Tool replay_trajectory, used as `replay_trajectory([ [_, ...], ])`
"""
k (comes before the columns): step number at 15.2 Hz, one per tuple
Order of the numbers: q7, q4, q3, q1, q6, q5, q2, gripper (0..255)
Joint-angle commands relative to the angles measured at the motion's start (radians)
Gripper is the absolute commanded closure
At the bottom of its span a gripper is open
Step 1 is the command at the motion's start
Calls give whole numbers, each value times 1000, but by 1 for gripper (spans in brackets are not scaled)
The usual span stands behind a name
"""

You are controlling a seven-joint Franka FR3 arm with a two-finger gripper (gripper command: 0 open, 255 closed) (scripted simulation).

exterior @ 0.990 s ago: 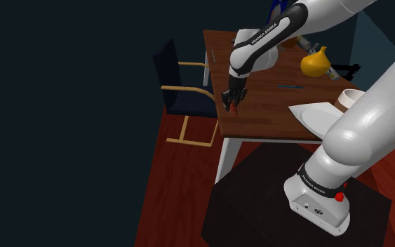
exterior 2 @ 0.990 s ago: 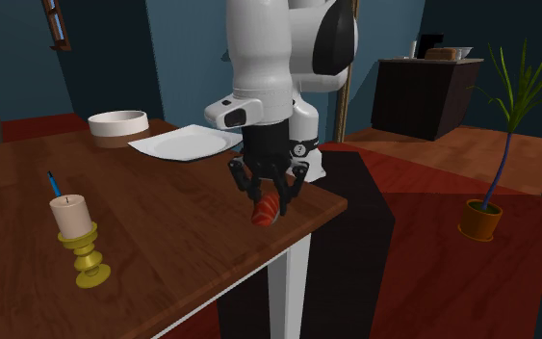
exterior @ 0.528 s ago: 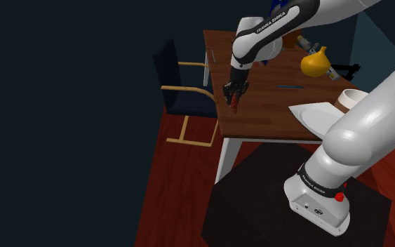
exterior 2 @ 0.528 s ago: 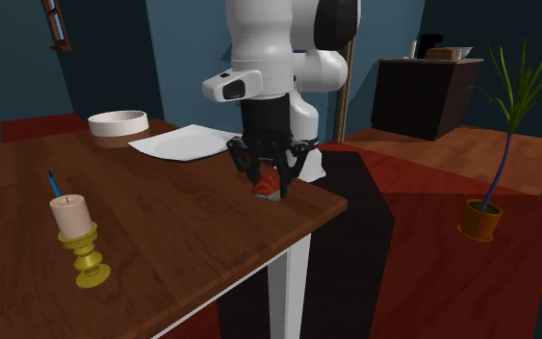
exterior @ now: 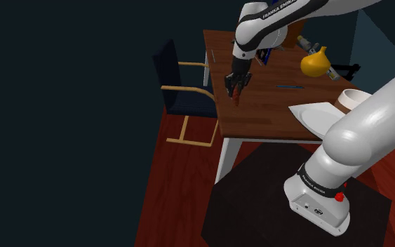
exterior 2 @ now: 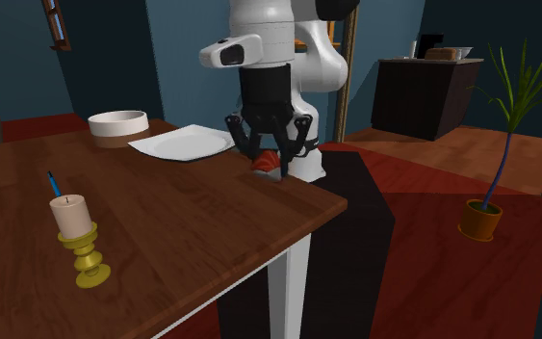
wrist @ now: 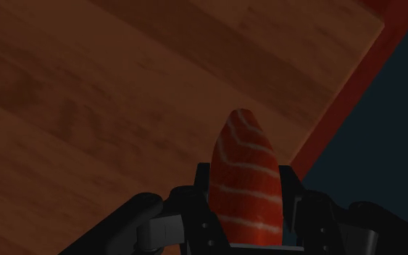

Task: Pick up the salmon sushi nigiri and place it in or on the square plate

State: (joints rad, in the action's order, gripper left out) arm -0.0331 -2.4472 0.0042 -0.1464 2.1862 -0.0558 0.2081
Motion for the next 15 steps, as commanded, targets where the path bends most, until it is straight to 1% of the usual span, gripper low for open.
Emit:
replay_trajectory([
  [1, -1, 12, 0, 0, -30, 1, 17, 255],
  [2, -2, 14, 0, 0, -34, 1, 20, 255],
  [8, 110, -134, -80, -64, -45, 45, 175, 255],
  [15, 252, -257, -190, -168, -80, 137, 331, 255],
])
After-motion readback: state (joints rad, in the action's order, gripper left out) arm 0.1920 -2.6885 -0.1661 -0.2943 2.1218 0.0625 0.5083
